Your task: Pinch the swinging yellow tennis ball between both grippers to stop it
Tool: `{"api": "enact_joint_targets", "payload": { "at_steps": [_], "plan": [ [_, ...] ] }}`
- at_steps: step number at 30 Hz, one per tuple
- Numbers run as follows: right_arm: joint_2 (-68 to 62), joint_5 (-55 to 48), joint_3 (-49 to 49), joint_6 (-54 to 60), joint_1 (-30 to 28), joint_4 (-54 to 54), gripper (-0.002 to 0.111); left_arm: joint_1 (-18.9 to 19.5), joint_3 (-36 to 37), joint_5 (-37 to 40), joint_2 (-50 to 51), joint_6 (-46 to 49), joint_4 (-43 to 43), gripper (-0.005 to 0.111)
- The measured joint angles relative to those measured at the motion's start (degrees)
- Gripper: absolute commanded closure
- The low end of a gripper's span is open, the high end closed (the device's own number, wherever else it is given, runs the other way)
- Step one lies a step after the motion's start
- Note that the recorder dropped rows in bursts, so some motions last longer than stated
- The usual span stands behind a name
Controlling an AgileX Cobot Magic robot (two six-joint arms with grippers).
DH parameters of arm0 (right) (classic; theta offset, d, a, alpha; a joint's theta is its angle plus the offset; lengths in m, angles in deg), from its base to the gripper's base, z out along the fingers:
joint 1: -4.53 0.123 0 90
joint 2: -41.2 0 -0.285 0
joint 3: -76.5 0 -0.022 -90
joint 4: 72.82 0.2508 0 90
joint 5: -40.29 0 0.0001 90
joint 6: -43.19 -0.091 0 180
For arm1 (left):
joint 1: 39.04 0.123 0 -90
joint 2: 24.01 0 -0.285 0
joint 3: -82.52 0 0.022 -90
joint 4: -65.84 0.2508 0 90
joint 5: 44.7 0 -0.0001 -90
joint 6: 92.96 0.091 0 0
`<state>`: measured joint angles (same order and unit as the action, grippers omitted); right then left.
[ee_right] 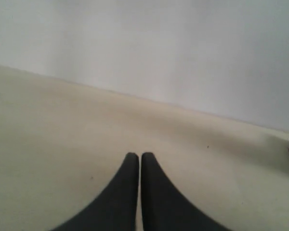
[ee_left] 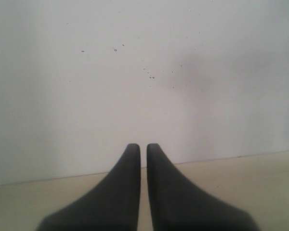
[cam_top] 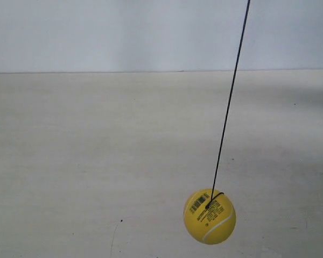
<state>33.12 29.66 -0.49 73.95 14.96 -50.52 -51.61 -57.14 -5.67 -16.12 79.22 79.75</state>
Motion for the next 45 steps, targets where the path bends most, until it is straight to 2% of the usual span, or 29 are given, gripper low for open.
{"api": "enact_joint_targets", "payload": {
  "at_steps": [4, 8, 45],
  "plan": [
    [0.0, -6.93, 0.0, -0.96, 0.0, -2.31, 0.108, 0.0, 0.0, 0.0, 0.0, 0.0, 0.0, 0.102],
    [0.0, -8.96, -0.25, -3.46, 0.0, -3.17, 0.108, 0.0, 0.0, 0.0, 0.0, 0.0, 0.0, 0.102],
    [0.0, -9.8, -0.25, -1.4, -0.87, -4.33, 0.108, 0.0, 0.0, 0.0, 0.0, 0.0, 0.0, 0.102]
  ]
}}
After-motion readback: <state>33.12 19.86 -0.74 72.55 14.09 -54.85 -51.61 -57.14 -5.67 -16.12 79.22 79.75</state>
